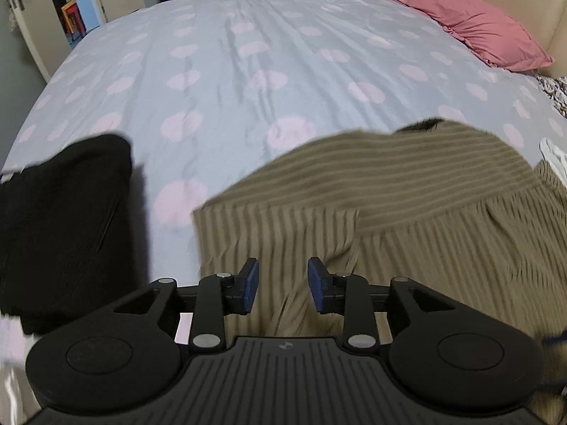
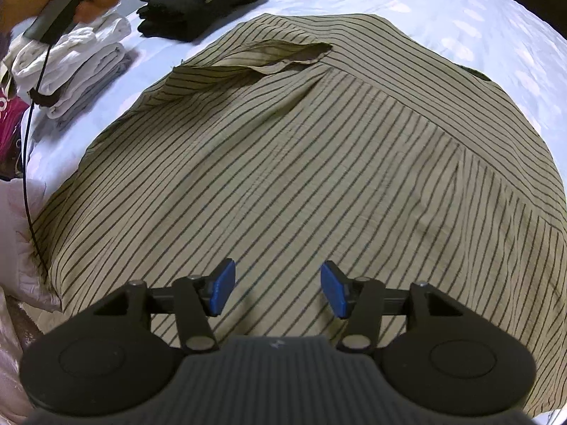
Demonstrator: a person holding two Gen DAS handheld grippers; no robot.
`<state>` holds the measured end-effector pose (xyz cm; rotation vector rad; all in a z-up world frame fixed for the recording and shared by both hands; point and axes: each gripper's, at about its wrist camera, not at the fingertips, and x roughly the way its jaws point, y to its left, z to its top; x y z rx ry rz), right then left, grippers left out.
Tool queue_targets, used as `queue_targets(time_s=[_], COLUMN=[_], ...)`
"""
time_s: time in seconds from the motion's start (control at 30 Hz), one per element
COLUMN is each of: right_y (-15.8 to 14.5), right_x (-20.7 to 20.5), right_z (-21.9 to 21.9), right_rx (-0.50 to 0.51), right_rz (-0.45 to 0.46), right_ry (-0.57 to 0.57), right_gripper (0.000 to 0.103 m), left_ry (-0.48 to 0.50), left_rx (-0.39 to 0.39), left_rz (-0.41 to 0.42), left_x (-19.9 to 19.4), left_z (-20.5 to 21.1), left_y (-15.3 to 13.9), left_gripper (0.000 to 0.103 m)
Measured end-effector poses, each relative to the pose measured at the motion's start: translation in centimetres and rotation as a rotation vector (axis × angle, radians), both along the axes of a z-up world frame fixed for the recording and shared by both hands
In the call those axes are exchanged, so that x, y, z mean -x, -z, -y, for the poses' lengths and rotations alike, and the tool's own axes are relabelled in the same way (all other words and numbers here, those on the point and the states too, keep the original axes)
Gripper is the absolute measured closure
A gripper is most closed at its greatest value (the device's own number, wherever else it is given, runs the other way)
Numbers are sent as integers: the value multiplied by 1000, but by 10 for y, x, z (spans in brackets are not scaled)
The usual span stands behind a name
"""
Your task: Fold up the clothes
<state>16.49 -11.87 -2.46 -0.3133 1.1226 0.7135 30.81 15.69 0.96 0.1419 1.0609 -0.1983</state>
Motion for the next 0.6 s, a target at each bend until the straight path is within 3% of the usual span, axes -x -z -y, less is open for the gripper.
queue_targets(time_s=[0.13, 0.33, 0.4, 0.47, 0.53, 0.6], right_y=[1, 5, 4, 3, 1, -1], right_x=[4, 12, 14, 14, 14, 14], right_z=[-6, -9, -8, -7, -5, -3], right_rx=[6, 17, 20, 24, 24, 22], right_rz=[3, 0, -1, -2, 0, 1], right_ry=[-12, -31, -32, -30, -23, -18], right_gripper=[45, 45, 45, 45, 45, 45], left_ry=[7, -1, 6, 36, 65, 107], left_rx=[-9, -14, -30, -69, -97, -66], left_rz=[7, -39, -4, 63, 115, 129], left_x=[39, 83, 93, 100, 105, 109], left_z=[-18, -28, -26, -19, -11, -6], left_y=[12, 54, 64, 70, 73, 72], left_gripper=[57, 55, 65, 84, 87, 89])
